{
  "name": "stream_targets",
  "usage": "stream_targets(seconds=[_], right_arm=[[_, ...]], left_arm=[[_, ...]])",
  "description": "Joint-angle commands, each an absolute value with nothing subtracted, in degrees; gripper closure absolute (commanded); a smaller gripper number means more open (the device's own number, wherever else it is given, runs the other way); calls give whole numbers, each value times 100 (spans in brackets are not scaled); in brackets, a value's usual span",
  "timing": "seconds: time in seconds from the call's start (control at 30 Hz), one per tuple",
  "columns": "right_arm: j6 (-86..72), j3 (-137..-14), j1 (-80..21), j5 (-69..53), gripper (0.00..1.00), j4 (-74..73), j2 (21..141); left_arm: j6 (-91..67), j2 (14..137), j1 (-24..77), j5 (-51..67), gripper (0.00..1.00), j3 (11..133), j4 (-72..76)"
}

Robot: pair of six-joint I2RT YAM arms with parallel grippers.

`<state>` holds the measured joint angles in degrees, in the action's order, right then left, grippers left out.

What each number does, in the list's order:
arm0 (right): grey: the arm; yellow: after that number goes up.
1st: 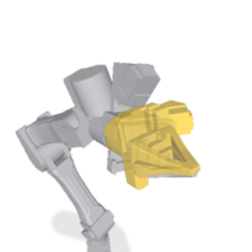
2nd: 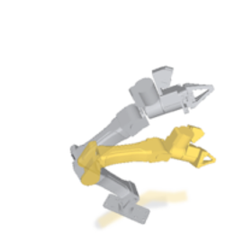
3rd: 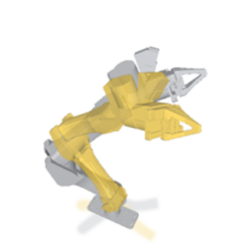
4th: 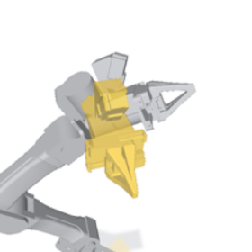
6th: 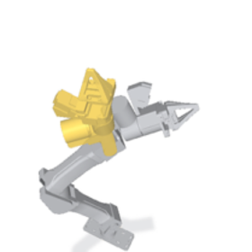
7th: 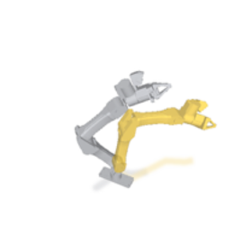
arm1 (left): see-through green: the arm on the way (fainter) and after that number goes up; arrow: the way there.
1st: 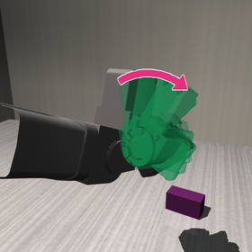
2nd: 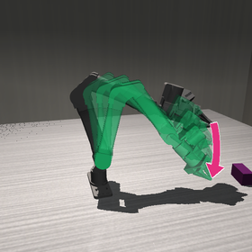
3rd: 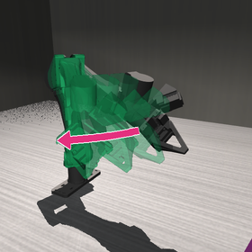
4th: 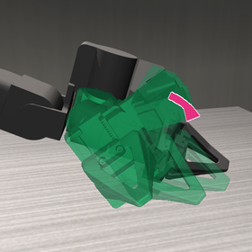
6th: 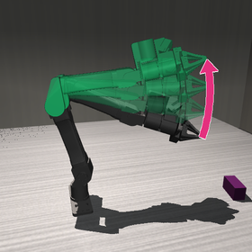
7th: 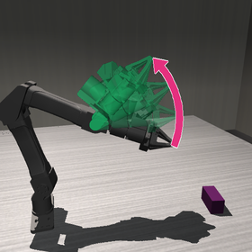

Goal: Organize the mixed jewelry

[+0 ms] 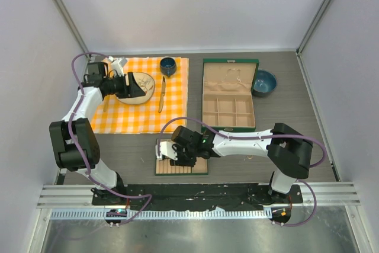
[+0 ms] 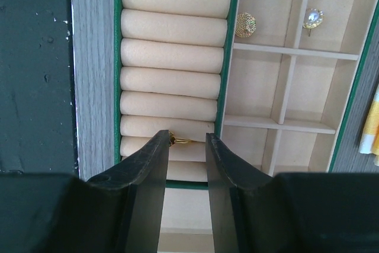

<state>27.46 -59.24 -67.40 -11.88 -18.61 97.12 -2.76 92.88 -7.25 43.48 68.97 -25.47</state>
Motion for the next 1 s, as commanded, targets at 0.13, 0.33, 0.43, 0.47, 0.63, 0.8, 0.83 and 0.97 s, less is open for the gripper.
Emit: stream_targets(seconds=[0.13, 0.33, 0.43, 0.47, 0.63, 0.8, 0.83, 0.97], right_arm=[[2795, -6082, -6768, -748, 63, -2003, 9510], [2856, -6266, -6680, -484, 63, -2153, 9431], [2892, -6319, -6610, -378, 63, -2215, 9378], [2892, -6337, -6601, -369, 63, -2215, 9352], [2813, -6442, -6530, -404, 62, -2373, 9194], [2663, -6513, -6513, -483, 61, -2557, 8966], [2654, -6513, -6504, -475, 61, -2601, 8913], [2637, -6460, -6364, -405, 61, -2803, 8596]], left_arm=[[-237, 9132, -756, 4359, 37, 6891, -2391], [-193, 9114, -756, 4351, 38, 6891, -2426], [-193, 9106, -756, 4359, 38, 6882, -2426], [-193, 9105, -765, 4351, 38, 6882, -2426], [-193, 9105, -756, 4421, 37, 6873, -2417], [-185, 9114, -756, 4456, 38, 6891, -2417], [-176, 9097, -756, 4473, 37, 6891, -2434], [-71, 8992, -756, 4587, 37, 6856, -2522]])
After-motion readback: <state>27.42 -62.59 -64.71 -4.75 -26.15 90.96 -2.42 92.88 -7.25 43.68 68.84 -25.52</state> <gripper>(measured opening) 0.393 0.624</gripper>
